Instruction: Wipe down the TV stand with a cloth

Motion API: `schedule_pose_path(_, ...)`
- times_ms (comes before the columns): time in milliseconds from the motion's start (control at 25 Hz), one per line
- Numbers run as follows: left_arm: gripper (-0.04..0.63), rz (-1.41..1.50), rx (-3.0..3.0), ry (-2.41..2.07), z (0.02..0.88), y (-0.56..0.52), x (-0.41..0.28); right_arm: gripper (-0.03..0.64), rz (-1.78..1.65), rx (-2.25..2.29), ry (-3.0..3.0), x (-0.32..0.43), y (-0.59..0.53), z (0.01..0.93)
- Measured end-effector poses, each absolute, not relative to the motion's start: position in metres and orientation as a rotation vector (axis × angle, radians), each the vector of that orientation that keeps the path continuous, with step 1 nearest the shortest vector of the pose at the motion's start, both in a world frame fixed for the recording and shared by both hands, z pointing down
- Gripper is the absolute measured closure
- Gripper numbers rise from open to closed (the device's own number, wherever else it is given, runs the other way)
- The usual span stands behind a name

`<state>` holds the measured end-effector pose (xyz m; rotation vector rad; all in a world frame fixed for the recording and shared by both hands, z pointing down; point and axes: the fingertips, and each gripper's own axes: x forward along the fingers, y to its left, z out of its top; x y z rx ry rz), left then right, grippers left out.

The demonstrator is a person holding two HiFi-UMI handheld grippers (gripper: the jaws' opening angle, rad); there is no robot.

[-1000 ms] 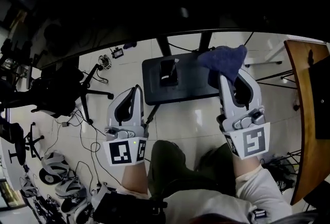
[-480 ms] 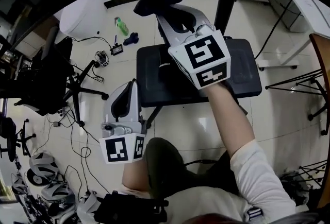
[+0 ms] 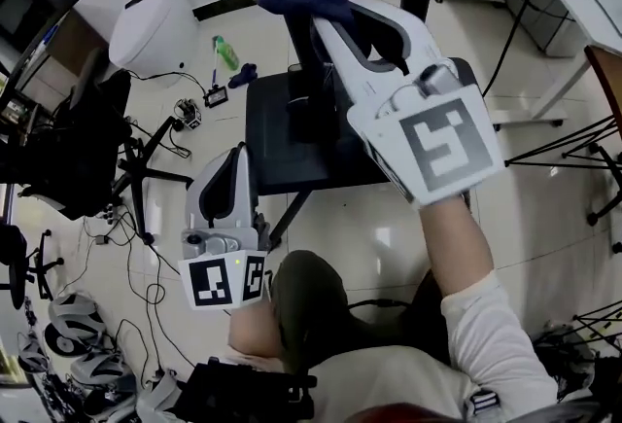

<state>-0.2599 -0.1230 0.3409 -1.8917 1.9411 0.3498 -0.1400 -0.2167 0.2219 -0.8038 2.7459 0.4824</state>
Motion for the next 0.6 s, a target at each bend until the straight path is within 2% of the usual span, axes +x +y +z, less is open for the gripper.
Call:
schedule_pose_path(120,0.595,0.382,-1.848,1.925,0.331,-0.111,-0.272,0.555,0.649,-0.714,2.539,-0.094,-0.151,0.173)
schedule_pose_path(200,0.595,0.406,-1.829,1.929,0.331,-0.109,-0.28,0.555,0.677,-0.761,2.442,-0.067,-0.148,0.163)
schedule_pose_path(360,0.595,0.422,-1.848,1.92,0.348,-0.106,-0.277,0.555,0.512,-0.999,2.436,-0.024,-0.227,0.18)
schedule_pose_path(600,0.595,0.445,-1.874,1.903,0.35,-0.108,-0.265,0.555,0.458,-1.087,2.528,-0.04,-0.313,0.167)
